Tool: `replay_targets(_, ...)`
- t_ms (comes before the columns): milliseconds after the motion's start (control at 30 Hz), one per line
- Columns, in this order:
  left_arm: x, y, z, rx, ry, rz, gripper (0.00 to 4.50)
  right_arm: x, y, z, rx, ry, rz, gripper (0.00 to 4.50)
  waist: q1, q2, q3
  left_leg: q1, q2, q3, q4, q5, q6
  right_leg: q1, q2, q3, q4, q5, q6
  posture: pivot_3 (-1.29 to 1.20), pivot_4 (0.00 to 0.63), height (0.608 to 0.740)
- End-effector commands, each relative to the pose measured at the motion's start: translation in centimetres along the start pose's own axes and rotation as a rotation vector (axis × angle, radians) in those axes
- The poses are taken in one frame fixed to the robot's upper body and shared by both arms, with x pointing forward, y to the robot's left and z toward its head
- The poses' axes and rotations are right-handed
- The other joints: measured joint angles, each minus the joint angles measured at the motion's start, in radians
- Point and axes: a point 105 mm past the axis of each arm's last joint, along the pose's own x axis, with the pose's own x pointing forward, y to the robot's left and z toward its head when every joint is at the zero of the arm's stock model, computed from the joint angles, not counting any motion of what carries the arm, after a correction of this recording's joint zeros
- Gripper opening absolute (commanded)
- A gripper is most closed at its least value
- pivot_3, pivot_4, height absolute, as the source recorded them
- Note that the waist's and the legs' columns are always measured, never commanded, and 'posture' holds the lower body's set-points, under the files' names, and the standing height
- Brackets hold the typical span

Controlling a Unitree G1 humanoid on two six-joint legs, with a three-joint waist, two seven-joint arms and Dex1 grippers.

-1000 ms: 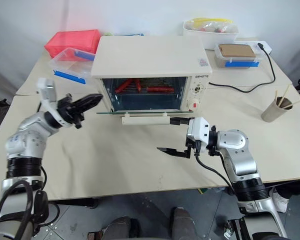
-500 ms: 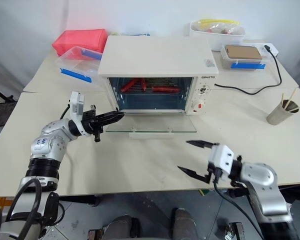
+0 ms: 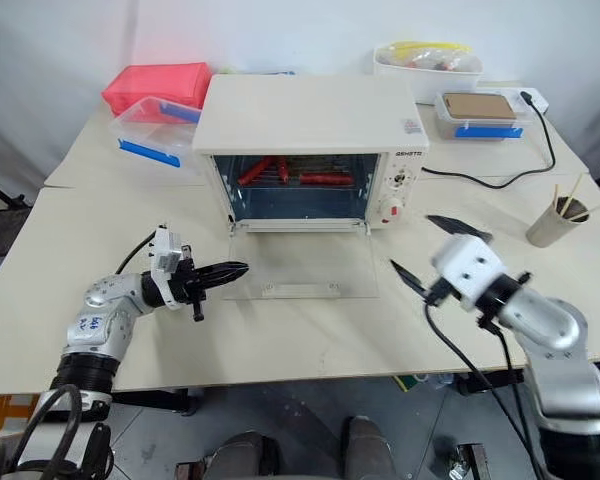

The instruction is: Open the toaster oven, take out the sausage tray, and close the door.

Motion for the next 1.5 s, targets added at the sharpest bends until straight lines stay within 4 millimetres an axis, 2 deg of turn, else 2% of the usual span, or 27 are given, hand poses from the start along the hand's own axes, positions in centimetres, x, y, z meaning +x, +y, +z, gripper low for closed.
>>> replay_targets(33,-0.5,-0.5,1.0,0.032,-0.033,0.041,0.92,3.4,0.4,1.5,-0.084,-0.055,0.013,4.50,-0.005,0.000,0.000,0.000,0.000,0.000,0.000,0.000,0.000,0.000,0.000,0.000,0.000,0.000,0.000,0.00,0.150,0.740)
replay_targets(200,-2.1,-1.8,2.0,0.074,-0.068,0.099,2.43,9.1,1.2,2.4,-0.289,-0.098,0.017,4.50,-0.011,0.000,0.000,-0.003,0.000,0.000,0.001,0.000,0.000,-0.002,-0.001,-0.001,0.001,0.000,0.000,0.00,0.150,0.740)
replay_targets(267,-2.5,-2.2,2.3,0.097,-0.067,0.112,3.12,10.8,0.9,2.2,-0.342,-0.090,-0.003,4.50,-0.010,0.000,0.000,-0.008,0.000,-0.001,0.003,0.000,0.000,-0.007,-0.001,-0.001,0.003,0.000,0.000,0.00,0.150,0.740)
replay_targets(333,-2.8,-2.6,2.6,0.098,-0.074,0.118,3.61,12.0,0.6,2.4,-0.382,-0.108,-0.025,4.50,-0.011,0.000,0.000,-0.009,0.000,-0.001,0.004,0.000,0.000,-0.008,-0.001,-0.001,0.004,0.000,0.000,0.00,0.150,0.740)
replay_targets(500,-3.4,-3.3,3.2,0.078,-0.107,0.149,3.61,14.4,-0.1,2.2,-0.493,-0.098,-0.056,4.50,-0.018,0.001,0.000,-0.010,0.000,-0.002,0.003,0.000,0.000,-0.008,-0.002,-0.002,0.004,0.000,0.000,0.00,0.150,0.740)
replay_targets(533,-3.5,-3.4,3.2,0.075,-0.108,0.152,3.65,14.8,-0.2,2.4,-0.502,-0.105,-0.069,4.09,-0.019,0.001,0.000,-0.010,0.001,-0.002,0.003,0.000,0.000,-0.008,-0.002,-0.002,0.004,0.000,0.000,0.00,0.150,0.740)
replay_targets(600,-3.6,-3.7,3.0,0.068,-0.110,0.159,3.65,15.5,-0.4,2.6,-0.523,-0.109,-0.084,3.61,-0.029,0.001,0.000,-0.010,0.001,-0.002,0.003,0.000,0.000,-0.008,-0.001,-0.002,0.004,0.000,0.000,0.00,0.150,0.740)
replay_targets(700,-3.5,-3.9,2.8,0.055,-0.115,0.165,3.65,16.5,-0.2,2.4,-0.547,-0.093,-0.070,2.51,-0.039,0.001,0.001,-0.010,0.001,-0.003,0.003,0.000,0.000,-0.008,-0.001,-0.002,0.004,0.000,0.000,0.00,0.150,0.740)
replay_targets(733,-3.4,-4.0,2.8,0.051,-0.119,0.166,3.65,17.0,-0.1,2.2,-0.552,-0.076,-0.066,2.31,-0.042,0.001,0.001,-0.010,0.001,-0.002,0.003,0.000,0.000,-0.008,-0.001,-0.002,0.004,0.000,0.000,0.00,0.150,0.740)
replay_targets(933,-3.1,-4.1,2.8,0.047,-0.126,0.163,3.65,18.0,-0.8,1.9,-0.592,-0.036,-0.085,2.31,-0.058,0.002,0.001,-0.010,0.002,-0.003,0.002,0.000,0.000,-0.008,-0.001,-0.002,0.004,0.000,-0.001,0.00,0.150,0.740)
replay_targets(1033,-3.0,-4.1,2.9,0.048,-0.127,0.157,3.65,18.2,-0.9,1.7,-0.614,-0.030,-0.089,1.69,-0.065,0.002,0.001,-0.011,0.002,-0.003,0.002,0.000,0.000,-0.008,-0.001,-0.002,0.004,0.000,-0.001,0.00,0.150,0.740)
replay_targets(1167,-3.0,-4.0,3.1,0.050,-0.127,0.155,3.65,18.2,-0.8,1.9,-0.657,-0.052,-0.107,0.43,-0.068,0.002,0.001,-0.010,0.002,-0.003,0.001,0.000,0.000,-0.009,-0.001,-0.002,0.004,-0.001,-0.001,0.00,0.150,0.740)
replay_targets(1500,-3.1,-4.1,3.0,0.040,-0.124,0.155,3.65,18.3,-0.9,2.6,-0.717,-0.091,-0.148,0.43,-0.069,0.003,0.001,-0.011,0.002,-0.003,0.001,0.000,0.000,-0.010,-0.001,-0.002,0.004,-0.001,-0.001,0.00,0.150,0.740)
